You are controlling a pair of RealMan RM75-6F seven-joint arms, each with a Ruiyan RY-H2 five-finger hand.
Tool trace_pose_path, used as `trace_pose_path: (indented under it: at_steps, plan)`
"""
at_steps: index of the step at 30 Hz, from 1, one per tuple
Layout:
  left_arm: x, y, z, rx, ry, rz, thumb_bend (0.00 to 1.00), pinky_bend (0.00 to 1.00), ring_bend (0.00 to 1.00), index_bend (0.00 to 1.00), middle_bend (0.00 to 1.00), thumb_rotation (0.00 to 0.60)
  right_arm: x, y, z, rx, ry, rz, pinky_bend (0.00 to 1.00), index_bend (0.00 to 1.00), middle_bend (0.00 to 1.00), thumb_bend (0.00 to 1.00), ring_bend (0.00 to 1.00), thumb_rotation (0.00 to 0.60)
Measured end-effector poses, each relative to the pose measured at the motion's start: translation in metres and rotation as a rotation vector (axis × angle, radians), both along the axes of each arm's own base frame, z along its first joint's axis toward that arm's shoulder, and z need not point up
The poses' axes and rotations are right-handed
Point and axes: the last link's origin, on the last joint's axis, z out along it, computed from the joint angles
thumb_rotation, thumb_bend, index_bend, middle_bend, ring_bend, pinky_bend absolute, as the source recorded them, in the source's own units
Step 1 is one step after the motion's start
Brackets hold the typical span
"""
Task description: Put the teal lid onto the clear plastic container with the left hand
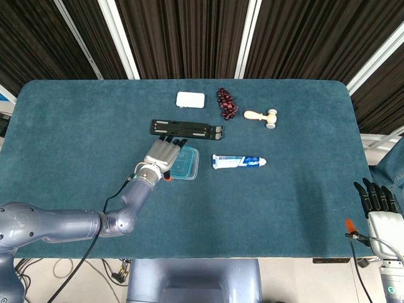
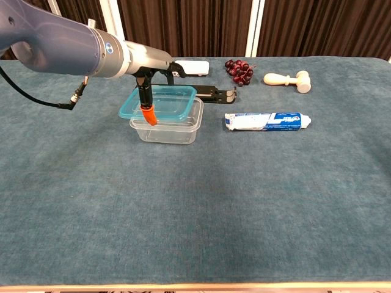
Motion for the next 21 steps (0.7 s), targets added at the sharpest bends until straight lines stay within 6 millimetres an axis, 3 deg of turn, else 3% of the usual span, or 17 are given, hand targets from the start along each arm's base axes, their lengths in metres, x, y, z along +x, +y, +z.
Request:
trace_pose_path:
  at_steps: [21]
  plan:
    - [0.009, -0.002, -0.015, 0.000, -0.010, -0.006, 0.34, 0.00, 0.00, 0.03, 0.27, 0.600, 0.000, 0.000, 0.000, 0.002, -0.001, -0.005, 0.00, 0.07, 0.00, 0.36, 0.01, 0.600]
